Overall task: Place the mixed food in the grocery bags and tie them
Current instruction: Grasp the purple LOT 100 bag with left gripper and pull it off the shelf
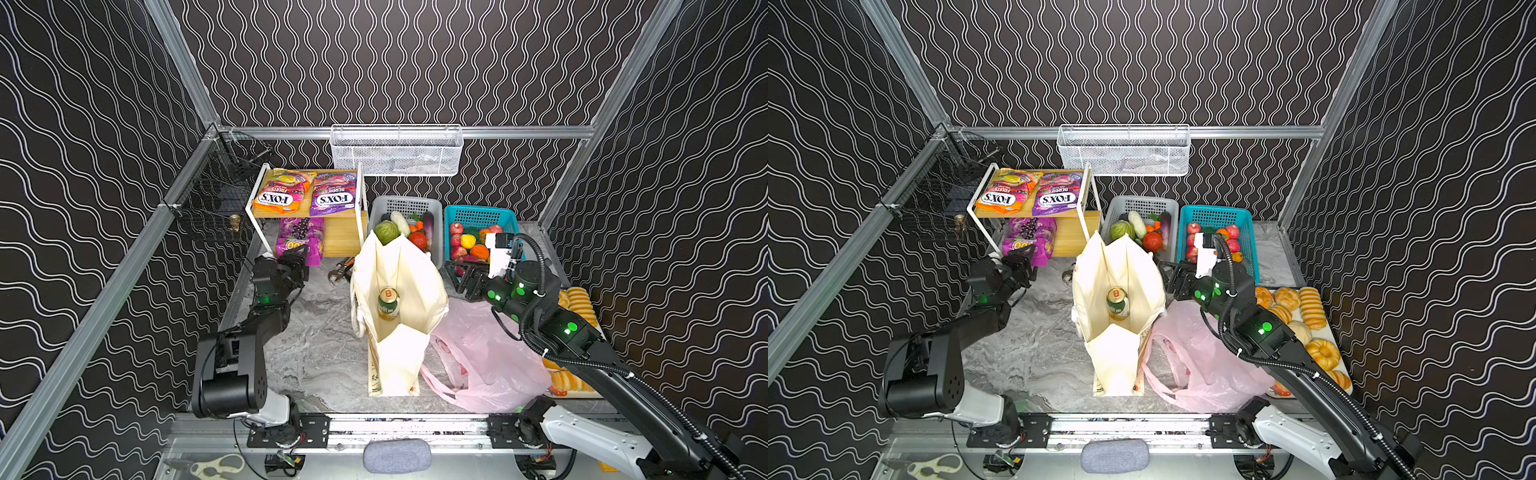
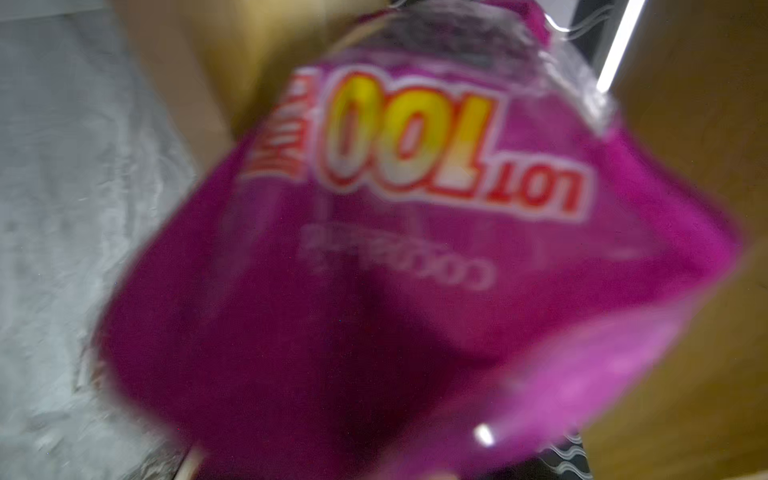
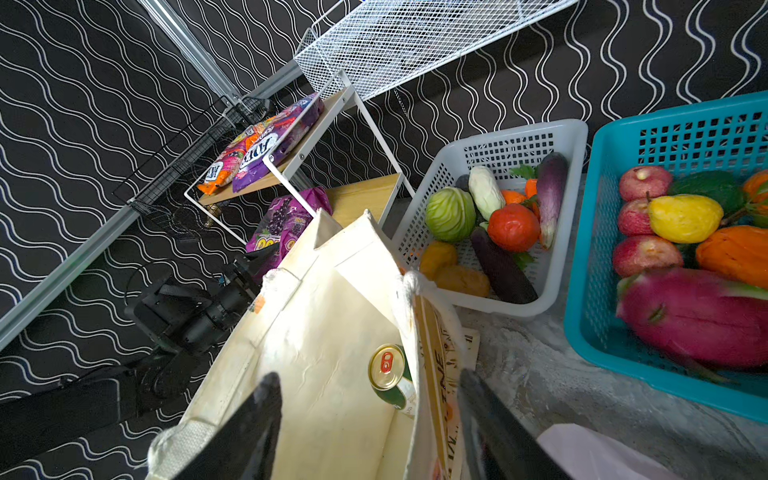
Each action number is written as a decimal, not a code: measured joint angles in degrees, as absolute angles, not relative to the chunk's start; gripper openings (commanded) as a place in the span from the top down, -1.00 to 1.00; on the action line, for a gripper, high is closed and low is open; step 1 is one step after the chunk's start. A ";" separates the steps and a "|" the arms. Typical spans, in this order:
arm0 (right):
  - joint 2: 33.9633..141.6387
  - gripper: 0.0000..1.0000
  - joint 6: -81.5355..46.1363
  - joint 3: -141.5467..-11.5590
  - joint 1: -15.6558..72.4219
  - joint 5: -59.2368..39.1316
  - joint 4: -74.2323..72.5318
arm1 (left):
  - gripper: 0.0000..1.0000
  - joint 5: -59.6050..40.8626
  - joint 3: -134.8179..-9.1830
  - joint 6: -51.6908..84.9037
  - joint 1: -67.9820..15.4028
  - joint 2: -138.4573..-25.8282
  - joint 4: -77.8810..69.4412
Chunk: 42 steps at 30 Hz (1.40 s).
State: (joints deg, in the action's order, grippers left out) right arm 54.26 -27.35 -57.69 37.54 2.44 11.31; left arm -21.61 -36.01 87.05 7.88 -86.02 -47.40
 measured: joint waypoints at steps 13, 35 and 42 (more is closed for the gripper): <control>54.65 -0.35 -27.35 -57.63 37.54 2.20 11.29 | 1.00 -22.68 -29.87 87.57 7.92 -76.25 -45.54; 62.85 -0.42 -21.82 -64.36 33.82 0.45 22.22 | 1.00 -23.88 -62.30 39.81 7.60 -37.06 35.44; 66.92 -0.46 -21.82 -67.05 32.93 -5.50 24.16 | 1.00 -33.12 -75.99 30.02 7.49 -44.56 45.10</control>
